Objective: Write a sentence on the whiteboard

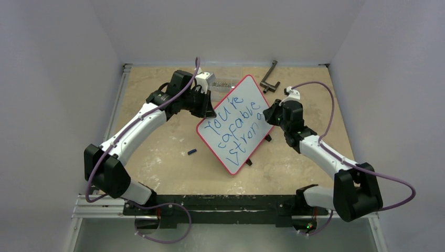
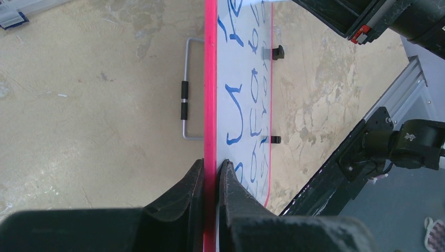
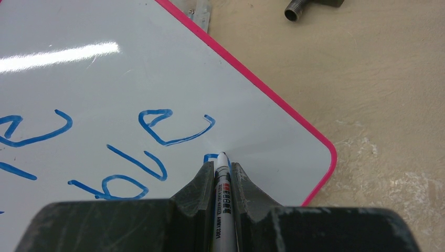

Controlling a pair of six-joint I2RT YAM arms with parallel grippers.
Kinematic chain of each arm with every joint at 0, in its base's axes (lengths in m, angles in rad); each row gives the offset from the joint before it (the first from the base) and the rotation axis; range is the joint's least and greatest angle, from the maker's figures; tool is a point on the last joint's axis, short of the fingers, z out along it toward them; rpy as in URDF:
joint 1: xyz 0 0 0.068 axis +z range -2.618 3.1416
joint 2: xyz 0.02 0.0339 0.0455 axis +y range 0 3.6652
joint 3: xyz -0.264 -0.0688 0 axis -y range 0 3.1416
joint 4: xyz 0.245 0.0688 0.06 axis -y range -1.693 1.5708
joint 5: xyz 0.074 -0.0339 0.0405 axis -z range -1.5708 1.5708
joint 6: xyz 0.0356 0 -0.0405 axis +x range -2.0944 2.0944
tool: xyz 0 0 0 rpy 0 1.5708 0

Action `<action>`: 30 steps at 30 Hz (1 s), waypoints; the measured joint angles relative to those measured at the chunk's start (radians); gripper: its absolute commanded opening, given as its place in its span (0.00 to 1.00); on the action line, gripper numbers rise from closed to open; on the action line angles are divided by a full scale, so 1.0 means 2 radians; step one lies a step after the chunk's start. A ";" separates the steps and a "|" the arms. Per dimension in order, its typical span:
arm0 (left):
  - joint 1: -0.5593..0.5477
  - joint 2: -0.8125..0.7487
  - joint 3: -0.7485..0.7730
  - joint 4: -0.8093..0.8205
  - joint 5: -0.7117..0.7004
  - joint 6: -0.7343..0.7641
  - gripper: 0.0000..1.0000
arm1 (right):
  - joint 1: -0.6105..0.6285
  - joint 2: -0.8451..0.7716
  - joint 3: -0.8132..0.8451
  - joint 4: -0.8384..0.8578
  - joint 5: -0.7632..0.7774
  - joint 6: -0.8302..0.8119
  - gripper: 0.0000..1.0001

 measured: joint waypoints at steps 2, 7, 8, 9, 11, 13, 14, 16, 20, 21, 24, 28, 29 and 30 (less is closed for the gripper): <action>0.000 0.000 0.000 0.000 0.000 0.000 0.00 | 0.000 0.000 0.000 0.000 0.000 0.000 0.00; 0.000 0.000 0.000 0.000 0.000 0.000 0.00 | 0.000 -0.001 -0.005 0.005 0.001 0.000 0.00; 0.000 0.000 0.000 0.000 0.000 0.000 0.00 | 0.000 -0.002 -0.009 0.006 0.002 0.000 0.00; 0.000 0.000 0.000 0.000 0.000 -0.001 0.00 | 0.000 -0.003 -0.013 0.006 0.004 0.000 0.00; 0.000 0.000 0.000 0.000 -0.001 -0.003 0.00 | 0.000 -0.005 -0.021 0.007 0.007 0.000 0.00; 0.000 0.000 0.000 -0.001 -0.001 -0.003 0.00 | 0.000 -0.008 -0.028 0.006 0.011 0.000 0.00; 0.000 0.000 0.000 -0.001 -0.001 -0.003 0.00 | 0.000 -0.009 -0.031 0.007 0.013 0.000 0.00; 0.000 0.000 0.000 -0.001 -0.001 -0.004 0.00 | 0.000 -0.014 -0.040 0.006 0.015 0.000 0.00; 0.000 0.000 0.000 -0.001 -0.001 -0.004 0.00 | 0.000 -0.018 -0.049 0.004 0.018 0.000 0.00; 0.000 0.000 0.000 -0.001 -0.001 -0.004 0.00 | -0.001 -0.019 -0.050 0.004 0.019 0.000 0.00; 0.000 0.000 0.000 -0.001 -0.001 -0.004 0.00 | -0.001 -0.021 -0.058 0.003 0.027 0.000 0.00; 0.000 -0.002 0.000 -0.001 -0.001 -0.003 0.00 | -0.001 -0.025 -0.067 -0.001 0.028 0.000 0.00; 0.000 -0.004 0.000 -0.001 -0.001 -0.003 0.00 | 0.000 -0.025 -0.069 -0.001 0.027 0.000 0.00; 0.000 -0.005 0.000 -0.001 -0.001 -0.003 0.00 | 0.000 -0.026 -0.071 -0.002 0.026 0.001 0.00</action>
